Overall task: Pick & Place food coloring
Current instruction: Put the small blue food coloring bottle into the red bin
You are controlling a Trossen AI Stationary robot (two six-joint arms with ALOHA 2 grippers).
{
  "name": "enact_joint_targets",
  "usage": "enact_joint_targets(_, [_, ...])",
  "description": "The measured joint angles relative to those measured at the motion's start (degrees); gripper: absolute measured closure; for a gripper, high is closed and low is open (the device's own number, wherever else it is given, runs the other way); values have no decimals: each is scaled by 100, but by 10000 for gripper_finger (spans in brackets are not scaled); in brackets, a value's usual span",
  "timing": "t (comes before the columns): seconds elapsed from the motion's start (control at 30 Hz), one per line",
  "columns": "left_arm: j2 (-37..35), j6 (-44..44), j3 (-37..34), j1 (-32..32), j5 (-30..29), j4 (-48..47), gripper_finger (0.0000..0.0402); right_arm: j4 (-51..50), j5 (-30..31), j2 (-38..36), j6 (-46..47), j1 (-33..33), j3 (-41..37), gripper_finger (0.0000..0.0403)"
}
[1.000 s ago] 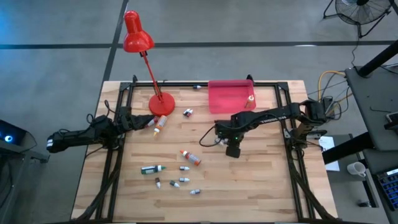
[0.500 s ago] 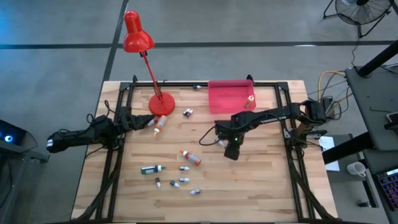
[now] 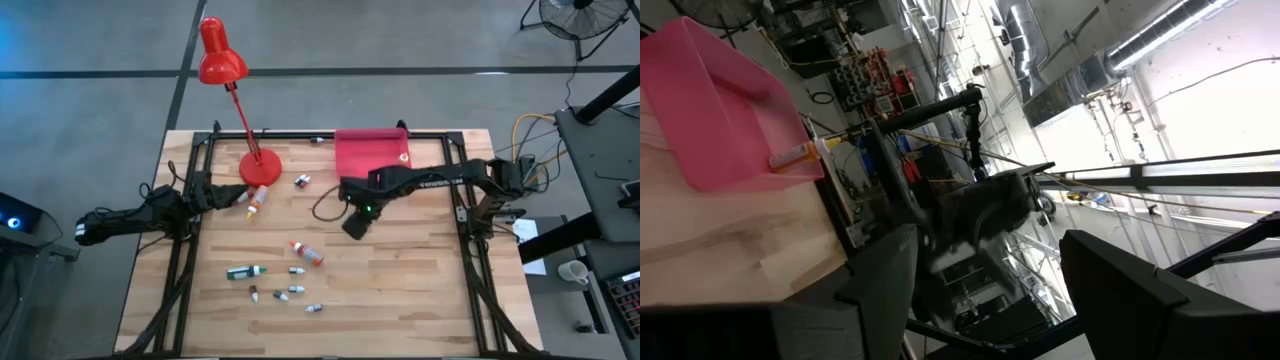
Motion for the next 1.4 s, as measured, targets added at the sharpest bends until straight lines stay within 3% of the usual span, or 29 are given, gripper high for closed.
enact_joint_targets(0.33, [0,0,-1,1,1,2,182,-854,249,-2,87,-1137,647,349])
enact_joint_targets(0.8, [0,27,-1,1,-1,-2,182,-3742,-1737,547,187,-1282,68,349])
enact_joint_targets(1.03, [0,173,1,1,-1,-2,182,-3685,-2989,801,-74,-980,-663,349])
enact_joint_targets(1.4, [-1,175,0,1,-1,-37,182,-3607,-4020,1258,-697,-408,-1615,348])
